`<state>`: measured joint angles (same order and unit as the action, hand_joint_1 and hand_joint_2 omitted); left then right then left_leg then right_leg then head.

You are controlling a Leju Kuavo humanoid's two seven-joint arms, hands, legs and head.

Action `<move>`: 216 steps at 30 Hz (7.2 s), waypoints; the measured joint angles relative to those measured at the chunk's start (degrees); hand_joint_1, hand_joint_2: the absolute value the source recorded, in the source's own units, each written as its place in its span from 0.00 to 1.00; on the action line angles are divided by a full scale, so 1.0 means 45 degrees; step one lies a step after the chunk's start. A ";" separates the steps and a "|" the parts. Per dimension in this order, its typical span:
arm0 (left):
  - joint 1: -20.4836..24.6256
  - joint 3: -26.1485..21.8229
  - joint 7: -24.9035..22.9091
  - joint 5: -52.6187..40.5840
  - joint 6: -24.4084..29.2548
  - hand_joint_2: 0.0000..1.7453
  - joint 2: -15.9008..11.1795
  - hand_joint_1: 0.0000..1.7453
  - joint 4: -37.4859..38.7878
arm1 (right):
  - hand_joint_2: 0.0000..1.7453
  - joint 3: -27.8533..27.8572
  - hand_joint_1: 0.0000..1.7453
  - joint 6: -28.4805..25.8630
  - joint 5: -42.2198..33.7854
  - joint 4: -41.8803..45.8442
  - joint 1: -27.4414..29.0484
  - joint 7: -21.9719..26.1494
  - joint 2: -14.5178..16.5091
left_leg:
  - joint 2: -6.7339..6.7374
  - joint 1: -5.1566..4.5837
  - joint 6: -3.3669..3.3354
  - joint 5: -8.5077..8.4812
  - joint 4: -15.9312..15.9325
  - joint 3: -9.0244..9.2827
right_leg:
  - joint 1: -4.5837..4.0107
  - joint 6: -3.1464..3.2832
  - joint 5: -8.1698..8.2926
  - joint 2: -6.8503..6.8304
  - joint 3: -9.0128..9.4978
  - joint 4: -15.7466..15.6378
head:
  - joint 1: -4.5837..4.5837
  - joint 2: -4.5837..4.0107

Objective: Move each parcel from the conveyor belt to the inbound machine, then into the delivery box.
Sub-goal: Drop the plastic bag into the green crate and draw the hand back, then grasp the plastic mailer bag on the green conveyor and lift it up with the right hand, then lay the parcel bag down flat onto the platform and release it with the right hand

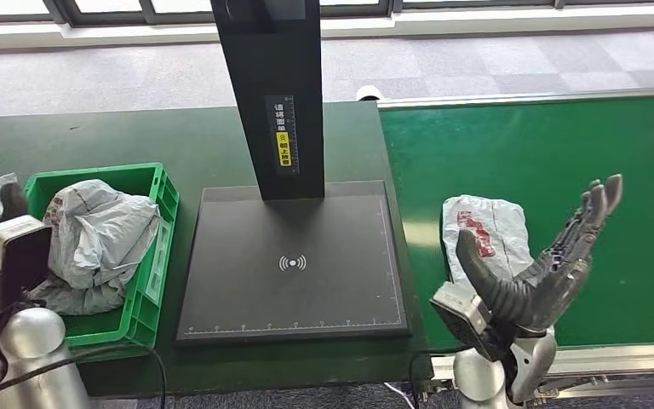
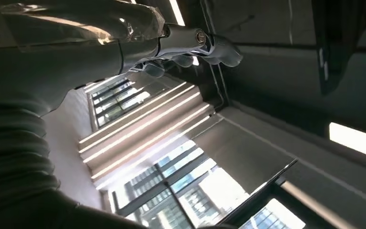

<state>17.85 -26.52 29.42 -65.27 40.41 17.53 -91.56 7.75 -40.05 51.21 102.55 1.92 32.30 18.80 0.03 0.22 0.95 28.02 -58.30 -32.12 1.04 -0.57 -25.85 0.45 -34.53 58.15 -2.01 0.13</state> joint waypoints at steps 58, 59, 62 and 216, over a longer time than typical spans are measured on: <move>-0.4591 1.0305 0.2400 1.0989 -0.0083 1.00 -0.1658 0.00 -0.4740 | 1.00 0.6444 0.44 0.3105 0.8310 -1.8128 -0.6189 -0.8888 -0.2835 | -0.0041 0.0000 -0.0001 -0.0004 -0.0002 0.0073 | -0.0003 0.0009 -0.0001 -0.0045 0.0079 -0.0007 | 0.0004 0.0000; -0.4592 1.0307 0.2400 1.0989 -0.0083 1.00 -0.1666 0.00 -0.4740 | 1.00 0.6436 0.69 0.3211 0.8310 -1.8151 -0.6200 -0.8879 -0.2837 | -0.0041 0.0000 -0.0001 -0.0004 -0.0002 0.0076 | -0.0003 0.0008 -0.0001 -0.0045 0.0082 -0.0007 | 0.0004 0.0000; -0.4595 1.0317 0.2400 1.0988 -0.0083 1.00 -0.1687 0.00 -0.4737 | 1.00 0.6403 1.00 0.3523 0.8307 -1.8195 -0.6216 -0.8789 -0.2838 | -0.0042 0.0000 -0.0001 -0.0004 -0.0002 0.0083 | -0.0003 0.0008 -0.0001 -0.0046 0.0090 -0.0008 | 0.0004 0.0000; -0.2385 1.0532 0.1884 0.9222 -0.3837 1.00 -0.0343 0.00 0.3734 | 1.00 -0.2180 0.00 -0.0023 -0.0853 0.1973 -0.0212 0.1716 -0.0093 | -0.0014 -0.0011 0.0002 0.0011 0.0000 0.0040 | -0.0001 0.0007 -0.0007 -0.0034 0.0033 -0.0014 | 0.0000 0.0000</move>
<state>7.11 20.87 37.89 -23.77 23.15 15.99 -74.76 -2.06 -40.15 47.37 111.43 0.97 40.02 18.38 -0.03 0.17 0.96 28.06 -58.30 -31.93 1.04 -0.54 -25.88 0.30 -34.38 58.09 -2.01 0.13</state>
